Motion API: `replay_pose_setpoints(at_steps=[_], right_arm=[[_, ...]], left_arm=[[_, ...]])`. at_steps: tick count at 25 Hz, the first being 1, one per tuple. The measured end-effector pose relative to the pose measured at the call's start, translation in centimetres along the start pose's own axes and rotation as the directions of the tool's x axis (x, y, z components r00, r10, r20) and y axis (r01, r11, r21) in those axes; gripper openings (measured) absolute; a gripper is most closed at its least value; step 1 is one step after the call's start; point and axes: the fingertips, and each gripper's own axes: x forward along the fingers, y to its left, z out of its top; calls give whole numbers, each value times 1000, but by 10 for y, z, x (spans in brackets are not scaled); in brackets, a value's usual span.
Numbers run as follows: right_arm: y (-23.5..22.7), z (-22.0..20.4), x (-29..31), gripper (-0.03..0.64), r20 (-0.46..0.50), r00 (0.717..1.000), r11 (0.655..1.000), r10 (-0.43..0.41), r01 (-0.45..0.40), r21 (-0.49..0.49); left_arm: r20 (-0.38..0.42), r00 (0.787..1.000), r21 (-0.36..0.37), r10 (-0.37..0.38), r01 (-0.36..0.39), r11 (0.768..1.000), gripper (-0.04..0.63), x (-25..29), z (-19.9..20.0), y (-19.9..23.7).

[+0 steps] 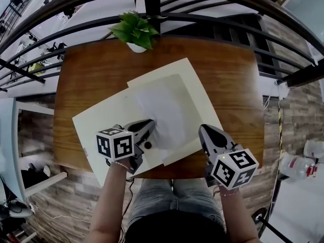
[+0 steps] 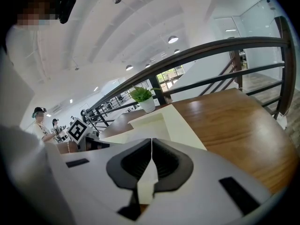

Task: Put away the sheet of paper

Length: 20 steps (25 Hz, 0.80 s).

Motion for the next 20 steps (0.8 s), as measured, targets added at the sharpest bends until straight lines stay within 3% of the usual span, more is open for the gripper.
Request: replay_pose_setpoints(at_steps=[5, 18, 19, 20], right_arm=[[-1, -1, 3, 28, 1, 1000, 1000, 4, -4, 3], [-1, -8, 4, 28, -1, 1000, 1000, -9, 9, 17], [-1, -8, 4, 28, -1, 1000, 1000, -9, 9, 17], [-1, -9, 3, 28, 0, 1000, 1000, -9, 9, 17]], left_arm=[[-28, 1000, 5, -8, 8, 1000, 20, 8, -1, -1], [-66, 987, 91, 149, -142, 986, 25, 14, -5, 11], [-69, 985, 89, 157, -150, 985, 49, 14, -5, 12], [-74, 984, 87, 163, -156, 984, 115, 14, -6, 12]])
